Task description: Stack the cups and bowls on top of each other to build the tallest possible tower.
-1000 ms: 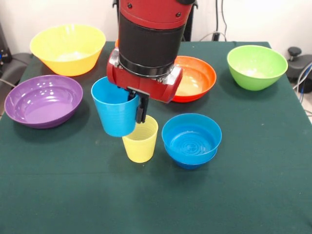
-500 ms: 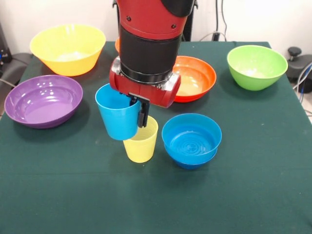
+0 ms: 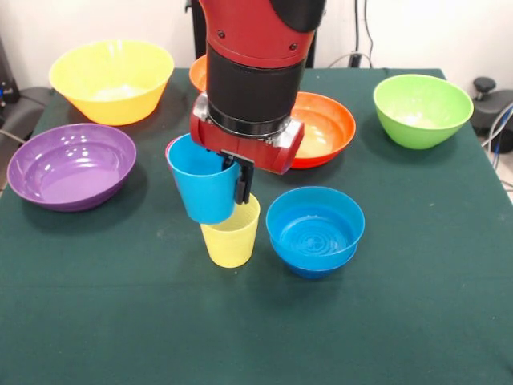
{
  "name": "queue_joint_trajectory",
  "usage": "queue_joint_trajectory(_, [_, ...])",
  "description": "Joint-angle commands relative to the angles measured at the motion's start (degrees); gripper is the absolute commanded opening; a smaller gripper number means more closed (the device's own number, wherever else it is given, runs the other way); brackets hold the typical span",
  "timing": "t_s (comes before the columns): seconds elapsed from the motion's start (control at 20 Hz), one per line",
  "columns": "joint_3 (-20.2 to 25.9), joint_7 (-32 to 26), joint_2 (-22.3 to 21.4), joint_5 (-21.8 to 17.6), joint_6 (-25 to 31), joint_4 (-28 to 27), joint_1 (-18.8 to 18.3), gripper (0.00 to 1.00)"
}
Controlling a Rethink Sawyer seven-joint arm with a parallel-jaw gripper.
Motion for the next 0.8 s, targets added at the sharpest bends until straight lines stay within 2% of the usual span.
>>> queue_joint_trajectory(0.05, [0.4,10.9,2.3,1.6,-2.9,6.2,2.1,0.0])
queue_joint_trajectory(0.8, [-2.2,11.7,3.8,5.0,-10.0,9.7,3.5,0.0])
